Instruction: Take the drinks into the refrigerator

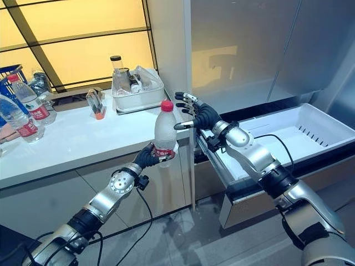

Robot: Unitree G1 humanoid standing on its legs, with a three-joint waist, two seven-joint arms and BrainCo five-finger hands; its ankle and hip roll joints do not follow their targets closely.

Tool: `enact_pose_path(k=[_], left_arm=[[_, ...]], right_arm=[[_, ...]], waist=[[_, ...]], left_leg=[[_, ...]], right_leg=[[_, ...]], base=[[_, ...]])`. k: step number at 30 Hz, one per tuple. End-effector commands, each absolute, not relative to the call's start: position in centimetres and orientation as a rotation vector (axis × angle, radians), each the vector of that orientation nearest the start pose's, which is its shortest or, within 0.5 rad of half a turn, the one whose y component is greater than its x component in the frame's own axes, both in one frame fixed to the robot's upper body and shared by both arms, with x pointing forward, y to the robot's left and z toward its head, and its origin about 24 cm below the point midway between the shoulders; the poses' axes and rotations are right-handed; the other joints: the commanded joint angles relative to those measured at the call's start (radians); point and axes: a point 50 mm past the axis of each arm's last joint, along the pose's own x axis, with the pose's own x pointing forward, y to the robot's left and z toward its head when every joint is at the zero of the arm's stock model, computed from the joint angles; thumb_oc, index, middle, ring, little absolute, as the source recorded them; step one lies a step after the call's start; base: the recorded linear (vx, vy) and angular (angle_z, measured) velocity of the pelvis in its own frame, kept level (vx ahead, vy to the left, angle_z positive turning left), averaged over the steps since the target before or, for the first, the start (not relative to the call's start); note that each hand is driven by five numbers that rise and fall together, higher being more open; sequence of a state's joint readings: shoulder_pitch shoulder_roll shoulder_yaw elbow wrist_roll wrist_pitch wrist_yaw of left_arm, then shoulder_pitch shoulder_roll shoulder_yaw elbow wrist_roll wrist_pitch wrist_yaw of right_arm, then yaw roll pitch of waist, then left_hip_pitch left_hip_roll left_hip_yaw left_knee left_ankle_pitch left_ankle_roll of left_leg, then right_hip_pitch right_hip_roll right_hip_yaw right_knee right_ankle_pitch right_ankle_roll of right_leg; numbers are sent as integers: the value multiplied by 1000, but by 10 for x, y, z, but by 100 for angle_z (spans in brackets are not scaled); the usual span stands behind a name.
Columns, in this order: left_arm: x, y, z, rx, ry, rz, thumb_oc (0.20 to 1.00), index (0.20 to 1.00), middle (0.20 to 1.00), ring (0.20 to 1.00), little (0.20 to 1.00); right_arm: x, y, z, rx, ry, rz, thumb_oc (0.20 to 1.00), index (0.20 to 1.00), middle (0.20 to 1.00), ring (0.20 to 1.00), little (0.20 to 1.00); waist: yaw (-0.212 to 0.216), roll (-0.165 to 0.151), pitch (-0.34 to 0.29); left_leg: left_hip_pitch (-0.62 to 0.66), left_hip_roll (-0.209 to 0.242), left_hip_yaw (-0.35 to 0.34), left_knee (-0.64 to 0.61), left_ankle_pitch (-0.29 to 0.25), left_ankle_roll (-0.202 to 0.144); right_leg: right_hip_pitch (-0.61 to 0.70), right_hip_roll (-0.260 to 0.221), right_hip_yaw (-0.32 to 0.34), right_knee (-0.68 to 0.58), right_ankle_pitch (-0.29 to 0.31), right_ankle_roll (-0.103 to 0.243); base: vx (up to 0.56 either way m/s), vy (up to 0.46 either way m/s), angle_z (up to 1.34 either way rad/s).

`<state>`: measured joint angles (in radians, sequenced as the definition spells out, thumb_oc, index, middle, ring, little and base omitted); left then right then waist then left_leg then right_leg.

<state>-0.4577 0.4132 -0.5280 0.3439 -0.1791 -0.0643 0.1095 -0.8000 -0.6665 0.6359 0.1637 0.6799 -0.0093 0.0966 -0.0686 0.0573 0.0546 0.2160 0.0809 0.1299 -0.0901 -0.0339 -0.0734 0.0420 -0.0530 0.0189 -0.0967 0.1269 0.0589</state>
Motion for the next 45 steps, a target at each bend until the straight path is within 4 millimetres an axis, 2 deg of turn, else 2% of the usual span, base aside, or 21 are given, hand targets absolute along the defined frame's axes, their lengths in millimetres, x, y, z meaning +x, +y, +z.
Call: enact_pose_path(k=[1,8,14,18,20,22,27,34,35,36,37,38,39,42,45], left_arm=[[350,105,140,374,-342,-302,200,200,200,200,200],[351,104,142,368,-348,-285,200,200,200,200,200],[360,96,149,390,-349,-282,200,200,200,200,200],[363,89,151,405,-342,-304,200,200,200,200,200],[365,81,151,427,-347,-314,200,200,200,200,200],[364,77,152,434,-353,-325,200,200,200,200,200],[365,60,164,501,-415,-340,200,200,200,200,200],[363,41,176,536,-486,-353,200,200,200,200,200],[362,37,177,529,-490,-361,200,200,200,200,200],[362,37,177,529,-490,-361,200,200,200,200,200],[361,33,177,521,-496,-363,200,200,200,200,200],[361,33,177,523,-496,-363,200,200,200,200,200],[361,33,177,523,-496,-362,200,200,200,200,200],[361,27,172,580,-494,-373,200,200,200,200,200],[361,30,174,588,-506,-362,200,200,200,200,200]], right_arm=[[343,-94,224,-251,-378,685,1000,1000,1000,1000,1000],[348,-93,217,-249,-355,656,1000,1000,1000,1000,1000],[356,-84,212,-272,-332,635,1000,1000,1000,1000,1000],[356,-72,213,-255,-339,641,1000,1000,1000,1000,1000],[354,-55,219,-278,-359,685,1000,1000,1000,1000,1000],[354,-49,220,-296,-367,693,1000,1000,1000,1000,1000],[361,-29,211,-296,-324,675,1000,1000,1000,1000,1000],[370,-9,205,-381,-308,622,1000,1000,1000,1000,1000],[371,-8,203,-399,-305,609,834,834,834,834,834],[371,-8,203,-398,-305,609,780,780,780,780,780],[374,-5,200,-437,-299,589,507,507,507,507,507],[374,-3,201,-450,-307,588,416,416,416,416,416],[374,-3,201,-450,-307,588,200,200,200,200,200],[377,-1,194,-468,-276,562,200,200,200,200,200],[375,0,195,-447,-291,572,200,200,200,200,200]], waist=[[3,-20,-35],[5,-23,-37],[5,-22,-38],[5,-19,-41],[6,-19,-43],[5,-18,-43],[6,-17,-43],[11,-15,-43],[12,-15,-44],[12,-15,-44],[13,-15,-45],[13,-15,-45],[13,-15,-45],[14,-15,-46],[15,-17,-47]], left_leg=[[-35,5,-60,3,-17,-2],[-31,5,-66,3,-18,-1],[-31,4,-71,3,-15,-2],[-32,4,-73,3,-14,0],[-33,3,-73,3,-13,0],[-34,3,-74,3,-12,0],[-35,1,-78,3,-12,3],[-35,-3,-82,3,-13,6],[-35,-4,-83,3,-14,7],[-35,-4,-83,3,-14,7],[-34,-5,-85,3,-14,8],[-34,-4,-86,3,-14,9],[-34,-4,-86,3,-14,9],[-35,-4,-87,3,-14,9],[-35,-4,-86,3,-15,9]], right_leg=[[72,-41,-46,104,-201,50],[78,-41,-50,105,-203,48],[81,-41,-55,109,-206,47],[82,-42,-57,106,-205,47],[82,-44,-57,106,-205,47],[84,-44,-57,106,-206,46],[83,-46,-57,107,-204,46],[82,-47,-56,111,-204,46],[83,-47,-56,110,-204,47],[83,-47,-56,110,-204,47],[83,-47,-55,112,-203,47],[83,-48,-56,112,-203,47],[83,-48,-56,112,-203,47],[82,-49,-54,109,-201,47],[84,-50,-56,104,-200,49]], base=[[0,0,0],[0,0,0],[0,0,0],[0,0,0],[0,0,0],[0,0,0],[0,0,0],[0,0,0],[0,0,0],[0,0,0],[0,0,0],[0,0,0],[0,0,0],[0,0,0],[0,0,0]])
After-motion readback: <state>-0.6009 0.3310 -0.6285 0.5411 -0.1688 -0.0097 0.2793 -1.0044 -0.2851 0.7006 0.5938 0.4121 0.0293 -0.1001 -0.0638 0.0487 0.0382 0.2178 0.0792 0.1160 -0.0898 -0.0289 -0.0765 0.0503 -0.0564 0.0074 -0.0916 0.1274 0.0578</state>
